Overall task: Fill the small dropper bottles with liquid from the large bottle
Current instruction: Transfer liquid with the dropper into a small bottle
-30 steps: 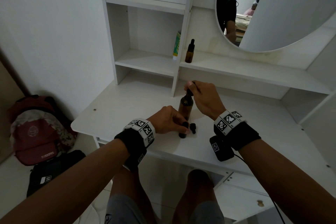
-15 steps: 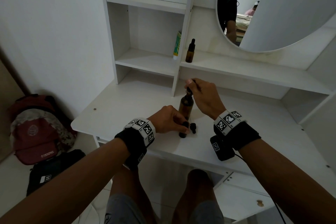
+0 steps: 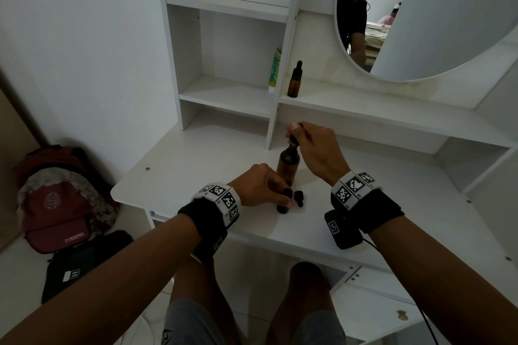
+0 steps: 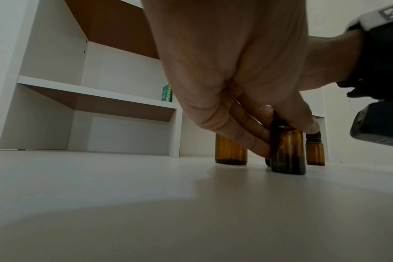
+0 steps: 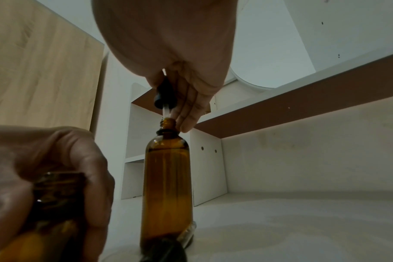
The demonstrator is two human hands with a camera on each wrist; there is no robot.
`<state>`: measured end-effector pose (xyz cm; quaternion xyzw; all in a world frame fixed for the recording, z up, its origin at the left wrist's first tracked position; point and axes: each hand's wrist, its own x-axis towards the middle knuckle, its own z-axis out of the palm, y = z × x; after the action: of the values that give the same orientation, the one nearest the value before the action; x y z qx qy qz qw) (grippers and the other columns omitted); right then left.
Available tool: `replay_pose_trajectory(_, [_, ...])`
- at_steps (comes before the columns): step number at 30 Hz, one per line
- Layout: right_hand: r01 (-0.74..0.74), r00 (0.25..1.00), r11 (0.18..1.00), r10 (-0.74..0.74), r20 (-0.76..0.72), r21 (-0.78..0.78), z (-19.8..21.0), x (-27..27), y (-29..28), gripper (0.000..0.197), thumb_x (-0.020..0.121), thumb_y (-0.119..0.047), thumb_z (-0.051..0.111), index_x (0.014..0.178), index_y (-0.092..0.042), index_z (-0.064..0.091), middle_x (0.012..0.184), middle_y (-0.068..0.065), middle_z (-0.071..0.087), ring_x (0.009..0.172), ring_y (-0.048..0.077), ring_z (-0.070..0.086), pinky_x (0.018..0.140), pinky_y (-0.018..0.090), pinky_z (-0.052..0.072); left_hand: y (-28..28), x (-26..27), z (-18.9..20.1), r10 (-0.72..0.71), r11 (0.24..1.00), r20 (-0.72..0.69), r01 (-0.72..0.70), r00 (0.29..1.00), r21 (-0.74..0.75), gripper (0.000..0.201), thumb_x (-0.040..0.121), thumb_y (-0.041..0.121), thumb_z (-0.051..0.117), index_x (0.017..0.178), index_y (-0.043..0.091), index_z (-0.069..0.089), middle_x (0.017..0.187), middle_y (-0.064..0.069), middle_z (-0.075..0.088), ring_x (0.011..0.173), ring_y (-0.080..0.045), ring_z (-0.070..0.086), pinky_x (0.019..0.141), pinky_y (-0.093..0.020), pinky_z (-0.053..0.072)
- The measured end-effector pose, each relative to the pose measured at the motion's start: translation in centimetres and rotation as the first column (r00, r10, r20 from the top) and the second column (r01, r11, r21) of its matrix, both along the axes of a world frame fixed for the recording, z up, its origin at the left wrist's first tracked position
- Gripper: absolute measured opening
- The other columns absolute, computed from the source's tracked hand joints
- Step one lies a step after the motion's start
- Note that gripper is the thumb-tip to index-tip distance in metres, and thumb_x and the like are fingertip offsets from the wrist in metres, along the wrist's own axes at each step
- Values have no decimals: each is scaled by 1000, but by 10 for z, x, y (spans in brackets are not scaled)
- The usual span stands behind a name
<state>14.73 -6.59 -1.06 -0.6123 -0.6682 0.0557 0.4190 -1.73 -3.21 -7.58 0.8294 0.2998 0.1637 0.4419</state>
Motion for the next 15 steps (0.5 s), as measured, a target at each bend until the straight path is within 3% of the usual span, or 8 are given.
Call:
replay_pose_trajectory(6, [1, 999, 1000, -1, 36, 15, 1, 1, -2, 43, 104, -29, 38, 92, -4, 70, 84, 10, 72, 76, 21, 70, 74, 35, 58, 0, 0, 0, -1, 1000, 6, 1, 1000, -5, 27, 75, 25, 85, 98, 14, 80, 94, 3, 78, 89, -7, 72, 91, -31, 58])
replay_pose_trajectory(15, [-9, 998, 1000, 9, 63, 1, 1, 2, -3, 42, 104, -30, 39, 93, -3, 69, 84, 12, 72, 78, 25, 70, 75, 42, 57, -1, 0, 1, 5, 1000, -11, -5, 1000, 4, 28, 75, 26, 85, 99, 13, 80, 94, 2, 78, 89, -8, 72, 91, -31, 58])
